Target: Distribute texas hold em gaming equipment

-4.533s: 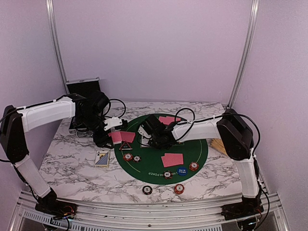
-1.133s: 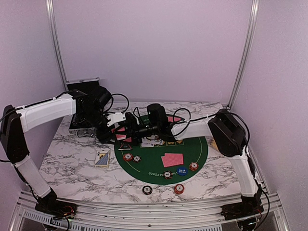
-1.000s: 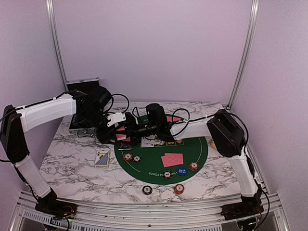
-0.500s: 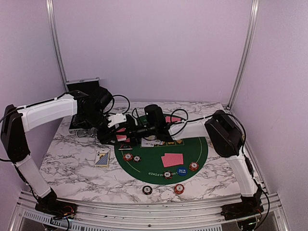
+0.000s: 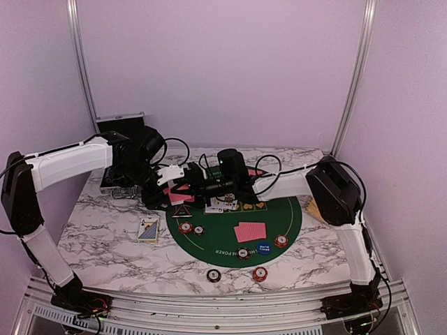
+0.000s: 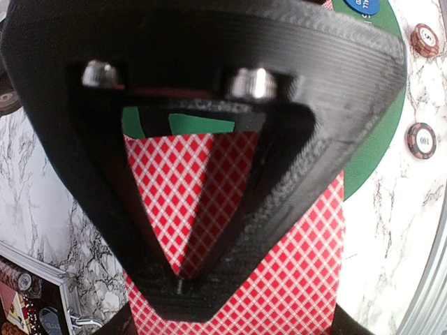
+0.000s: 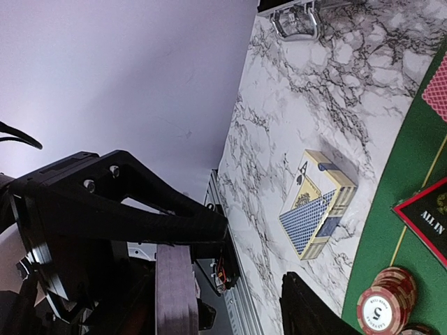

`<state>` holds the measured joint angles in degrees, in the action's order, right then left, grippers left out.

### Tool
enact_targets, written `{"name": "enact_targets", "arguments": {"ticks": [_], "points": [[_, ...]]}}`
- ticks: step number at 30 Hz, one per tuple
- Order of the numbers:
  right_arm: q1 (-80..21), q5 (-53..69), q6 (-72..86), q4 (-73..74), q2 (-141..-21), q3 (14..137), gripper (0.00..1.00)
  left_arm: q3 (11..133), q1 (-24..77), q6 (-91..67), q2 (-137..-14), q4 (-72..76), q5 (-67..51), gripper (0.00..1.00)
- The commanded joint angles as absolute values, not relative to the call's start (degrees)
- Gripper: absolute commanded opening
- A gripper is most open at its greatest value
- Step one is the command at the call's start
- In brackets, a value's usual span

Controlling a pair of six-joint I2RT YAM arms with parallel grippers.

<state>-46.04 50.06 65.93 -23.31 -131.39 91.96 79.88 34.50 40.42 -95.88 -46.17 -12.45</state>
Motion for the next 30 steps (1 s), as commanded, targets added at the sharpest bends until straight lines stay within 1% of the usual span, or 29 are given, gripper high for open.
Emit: {"name": "enact_targets", "arguments": {"ticks": [1, 8, 15, 17, 23, 30], "points": [[-45.1, 49.9, 64.7, -21.5, -128.4, 91.0, 0.58, 80.3, 34.5, 40.4, -95.0, -45.4, -12.8, 0.00], [-44.7, 51.0, 65.9, -23.4, -125.3, 88.6, 0.57, 79.8, 34.5, 40.5, -95.1, -45.3, -12.6, 0.00], [-44.6, 51.7, 65.8, -22.8, -124.0, 87.8, 0.40, 79.5, 34.4, 40.6, -95.0, -45.1, -12.6, 0.00], [-44.6, 51.9, 65.5, -22.3, -123.7, 87.7, 0.33, 79.4, 34.4, 40.6, -95.0, -45.0, -12.6, 0.00], [-44.4, 52.4, 63.9, -19.5, -123.0, 88.0, 0.20, 79.2, 34.4, 40.9, -95.1, -45.0, -12.0, 0.00], [-43.4, 52.6, 61.5, -16.2, -121.0, 87.1, 0.09, 79.5, 34.4, 41.0, -95.4, -44.9, -11.7, 0.00]]}}
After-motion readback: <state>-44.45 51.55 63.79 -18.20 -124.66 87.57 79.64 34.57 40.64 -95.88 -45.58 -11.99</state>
